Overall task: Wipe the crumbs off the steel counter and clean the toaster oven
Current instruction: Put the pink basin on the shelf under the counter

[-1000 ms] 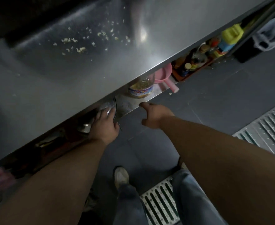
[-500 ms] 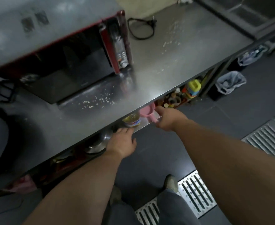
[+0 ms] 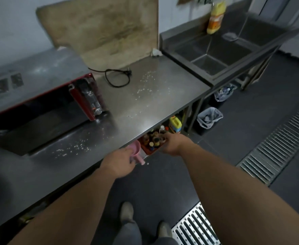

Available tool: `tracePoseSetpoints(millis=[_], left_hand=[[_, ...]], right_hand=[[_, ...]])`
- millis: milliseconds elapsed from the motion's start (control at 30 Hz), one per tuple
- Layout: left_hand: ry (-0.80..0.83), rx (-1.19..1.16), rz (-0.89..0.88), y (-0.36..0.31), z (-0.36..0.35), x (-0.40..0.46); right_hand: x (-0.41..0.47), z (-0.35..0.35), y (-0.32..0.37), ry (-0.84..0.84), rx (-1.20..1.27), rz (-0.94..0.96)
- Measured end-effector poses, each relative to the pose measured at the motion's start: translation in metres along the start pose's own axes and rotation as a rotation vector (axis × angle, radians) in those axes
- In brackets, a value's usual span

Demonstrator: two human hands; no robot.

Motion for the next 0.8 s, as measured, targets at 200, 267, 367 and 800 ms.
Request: tracePoseSetpoints(millis=[200,267,367,800], left_hand=[[0.099,0.037,-0.085,-0.023,0.007,0.052],[0.123,0.048,-0.097,-0.026,0.008,0.075],[0.132,0.050,-0.126,-0.032,0.019,0.118],[0.250,0.099,-0.373,-0.101,0.069,0.301]], right_hand=[[0.013,0.016,-0.020,0.034,0.005,-0.067],[0.018,0.030,-0.026,0.039,0.015,-0.104],[0.033,0.053,-0.034,0.027,0.034,-0.169],[0.104,0.120,-0.089,0.017,0.005,-0.424]])
Point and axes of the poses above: each hand's wrist, its own x-axis towards the middle knuckle, its own z-axis out of the back of the hand, y = z × x, the point moved 1 cm from there along x, towards the middle knuckle, and after that the axes turned 9 degrees about -y, right-handed, at the moved point
